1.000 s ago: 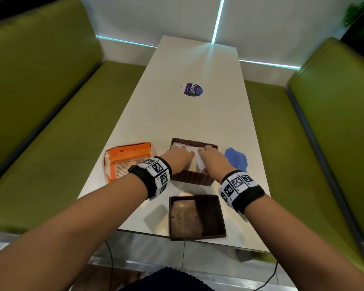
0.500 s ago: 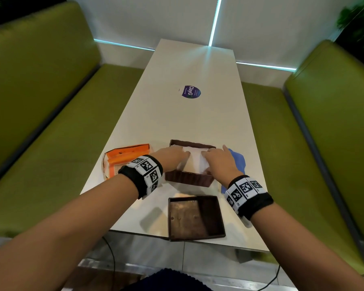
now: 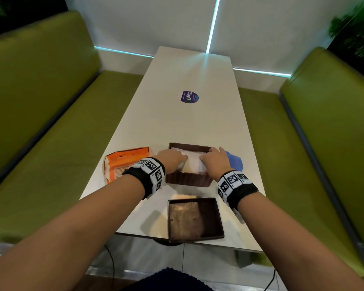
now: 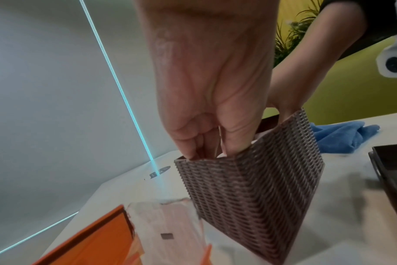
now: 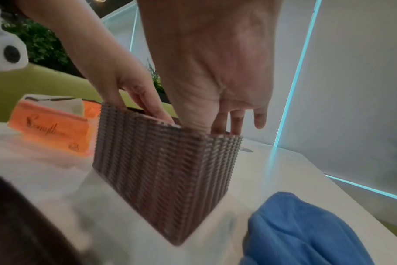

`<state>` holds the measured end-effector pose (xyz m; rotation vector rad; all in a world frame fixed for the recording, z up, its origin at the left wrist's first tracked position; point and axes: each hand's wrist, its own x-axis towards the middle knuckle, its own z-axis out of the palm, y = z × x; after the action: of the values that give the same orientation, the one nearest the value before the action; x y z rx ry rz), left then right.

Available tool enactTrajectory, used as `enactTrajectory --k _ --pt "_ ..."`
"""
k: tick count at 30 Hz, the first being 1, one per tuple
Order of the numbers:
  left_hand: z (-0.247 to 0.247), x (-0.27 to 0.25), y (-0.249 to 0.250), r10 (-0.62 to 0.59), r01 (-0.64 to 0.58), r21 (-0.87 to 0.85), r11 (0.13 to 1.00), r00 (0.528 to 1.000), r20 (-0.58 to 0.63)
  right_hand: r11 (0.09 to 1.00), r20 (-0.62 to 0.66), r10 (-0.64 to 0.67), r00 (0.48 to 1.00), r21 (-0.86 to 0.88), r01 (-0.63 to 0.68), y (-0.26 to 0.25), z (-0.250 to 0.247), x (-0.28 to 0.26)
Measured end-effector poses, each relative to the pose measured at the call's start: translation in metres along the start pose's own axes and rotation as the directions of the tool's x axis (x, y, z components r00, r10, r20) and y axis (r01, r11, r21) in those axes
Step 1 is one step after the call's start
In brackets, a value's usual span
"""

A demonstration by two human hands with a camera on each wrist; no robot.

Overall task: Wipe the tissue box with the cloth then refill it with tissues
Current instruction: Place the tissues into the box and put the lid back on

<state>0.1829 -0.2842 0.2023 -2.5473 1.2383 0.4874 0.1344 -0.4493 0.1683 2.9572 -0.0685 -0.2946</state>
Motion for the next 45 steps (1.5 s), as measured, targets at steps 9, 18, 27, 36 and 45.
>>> enactTrajectory --k 9,18,27,36,45 --pt "0.012 -0.038 0.000 -0.005 -0.040 -0.167 0.985 0.964 -0.264 0.954 -0.389 -0.045 0.920 0.257 0.155 0.000 -0.019 -0.054" --pt "0.120 -0.105 0.044 0.381 -0.416 -0.085 0.906 0.885 -0.266 0.882 -0.236 -0.305 0.923 0.295 0.367 -0.028 0.070 -0.158" --pt "0.137 -0.116 0.029 0.300 -0.467 -0.356 0.809 0.850 -0.433 0.912 -0.160 -0.306 0.938 0.233 0.337 -0.001 0.085 -0.169" --pt "0.050 -0.099 0.002 -0.226 -0.377 -0.817 0.437 0.832 -0.506 0.479 -0.050 -0.172 0.984 0.869 0.128 0.041 -0.016 -0.135" --pt "0.019 -0.007 -0.024 -0.567 -0.089 -0.951 0.297 0.784 -0.251 0.387 -0.080 0.383 0.920 0.918 -0.081 0.021 -0.030 -0.032"
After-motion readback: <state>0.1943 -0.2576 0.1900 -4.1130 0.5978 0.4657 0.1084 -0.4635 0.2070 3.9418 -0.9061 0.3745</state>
